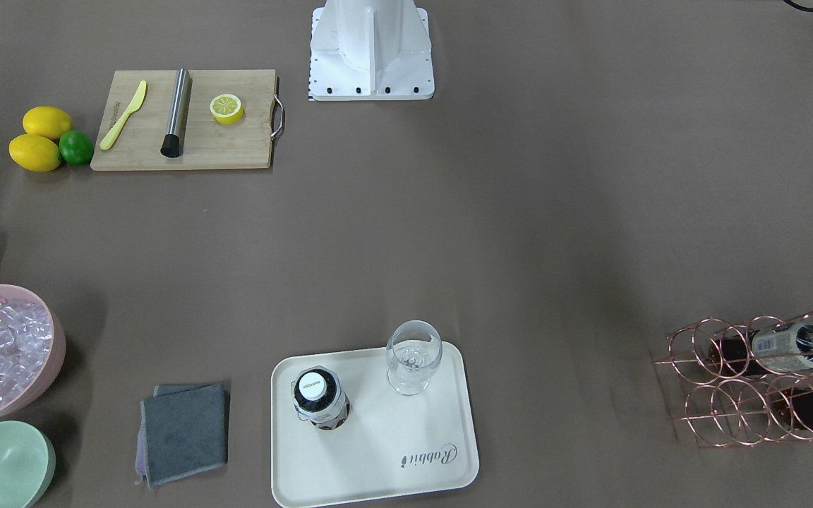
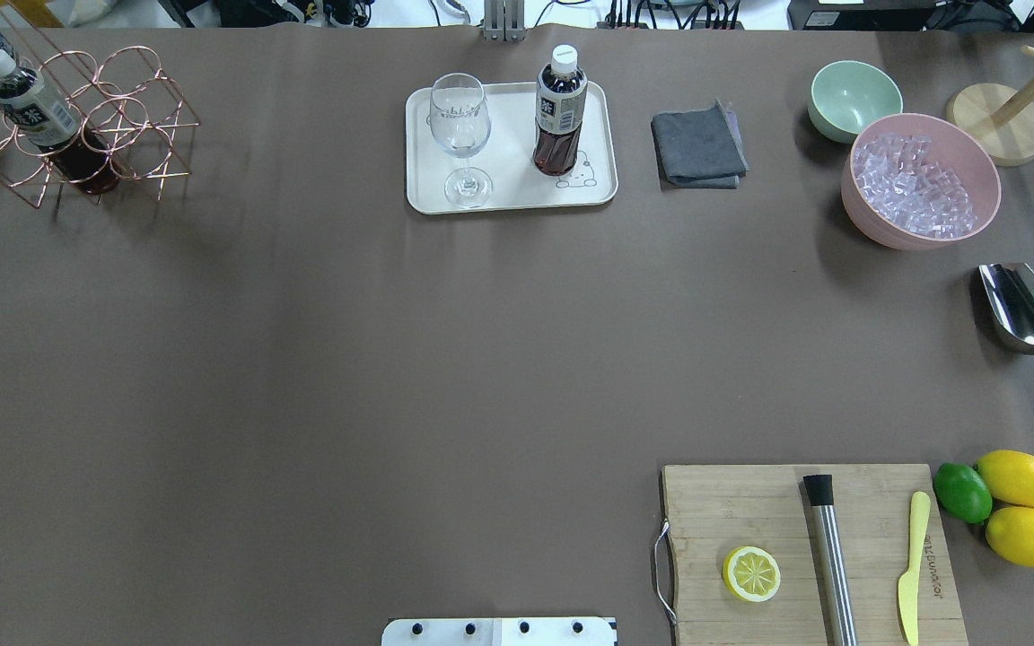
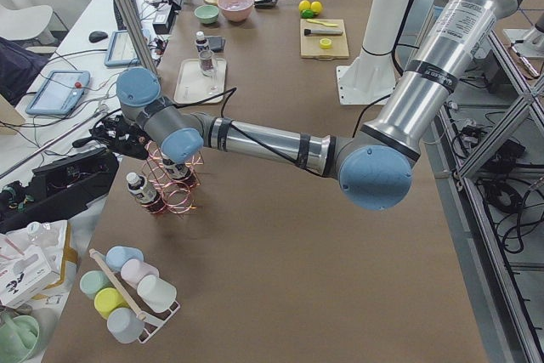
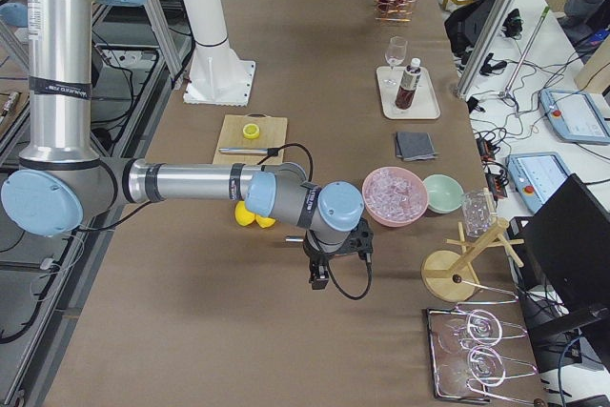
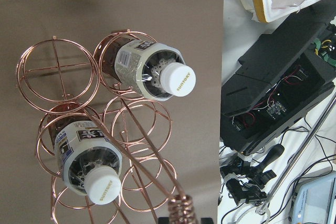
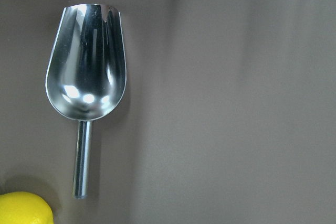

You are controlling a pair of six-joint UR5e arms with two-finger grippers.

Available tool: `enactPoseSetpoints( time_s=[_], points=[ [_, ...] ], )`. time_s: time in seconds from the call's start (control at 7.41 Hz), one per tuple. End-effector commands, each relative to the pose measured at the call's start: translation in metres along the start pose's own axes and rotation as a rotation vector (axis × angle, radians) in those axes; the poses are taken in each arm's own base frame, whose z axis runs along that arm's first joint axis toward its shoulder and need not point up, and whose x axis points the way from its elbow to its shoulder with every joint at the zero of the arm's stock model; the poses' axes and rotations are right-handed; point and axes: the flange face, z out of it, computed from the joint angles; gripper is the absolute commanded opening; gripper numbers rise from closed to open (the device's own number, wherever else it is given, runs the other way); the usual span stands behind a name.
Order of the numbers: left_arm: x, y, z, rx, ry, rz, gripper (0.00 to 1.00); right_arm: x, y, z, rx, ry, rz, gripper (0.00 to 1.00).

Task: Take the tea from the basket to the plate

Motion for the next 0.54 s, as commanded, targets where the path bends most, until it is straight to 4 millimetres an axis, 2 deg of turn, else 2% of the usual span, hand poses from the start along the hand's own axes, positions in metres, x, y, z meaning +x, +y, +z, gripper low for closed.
enactPoseSetpoints(
  time_s=[0.0, 0.4],
  points=[
    [-0.0016, -0.0015, 0.0034, 0.001, -0.006, -0.004, 0.00, -0.0029, -0.0003, -0.0023, 0.005, -0.003, -0.004, 1.00],
    [-0.0031, -0.0033, 0.0039, 0.002, -0.007, -0.007, 0.02, -0.0026, -0.0002, -0.0023, 0.004, 0.000, -0.004, 1.00]
  ],
)
